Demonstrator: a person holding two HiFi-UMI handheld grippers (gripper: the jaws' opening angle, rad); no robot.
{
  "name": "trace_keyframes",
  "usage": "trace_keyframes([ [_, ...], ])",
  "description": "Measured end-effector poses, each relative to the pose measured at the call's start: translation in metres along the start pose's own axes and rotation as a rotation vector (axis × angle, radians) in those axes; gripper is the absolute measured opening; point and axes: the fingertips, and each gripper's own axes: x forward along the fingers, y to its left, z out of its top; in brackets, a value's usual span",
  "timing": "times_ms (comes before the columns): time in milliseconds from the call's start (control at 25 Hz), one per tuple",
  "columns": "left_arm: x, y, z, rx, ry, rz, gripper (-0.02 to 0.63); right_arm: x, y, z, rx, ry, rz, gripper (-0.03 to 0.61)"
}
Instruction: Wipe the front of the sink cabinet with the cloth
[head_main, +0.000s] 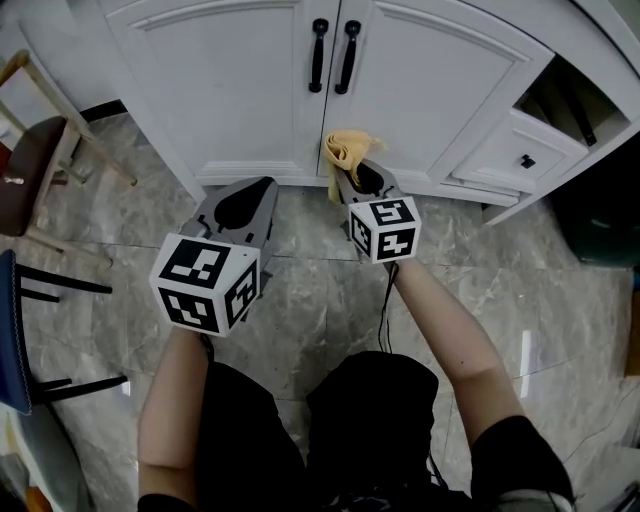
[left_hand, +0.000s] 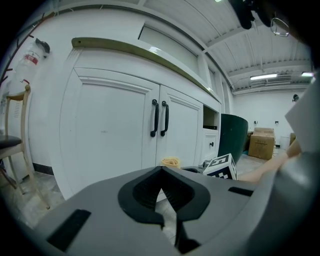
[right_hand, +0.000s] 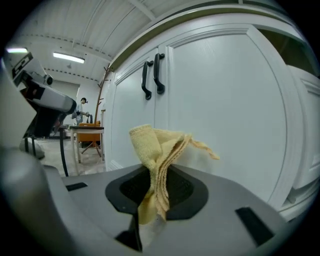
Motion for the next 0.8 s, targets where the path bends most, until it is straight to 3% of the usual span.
trace_keyframes([
  [240, 0.006, -0.002, -0.012, 0.001, 0.034, -0.004, 0.014, 0.012, -0.018, -0.008, 0.035, 0.001, -0.048, 0.084],
  [800, 0.043, -0.043, -0.01, 0.02, 0.041, -0.101, 0.014, -0.041, -0.114, -0.028, 0.038, 0.024, -0.215, 0.084],
])
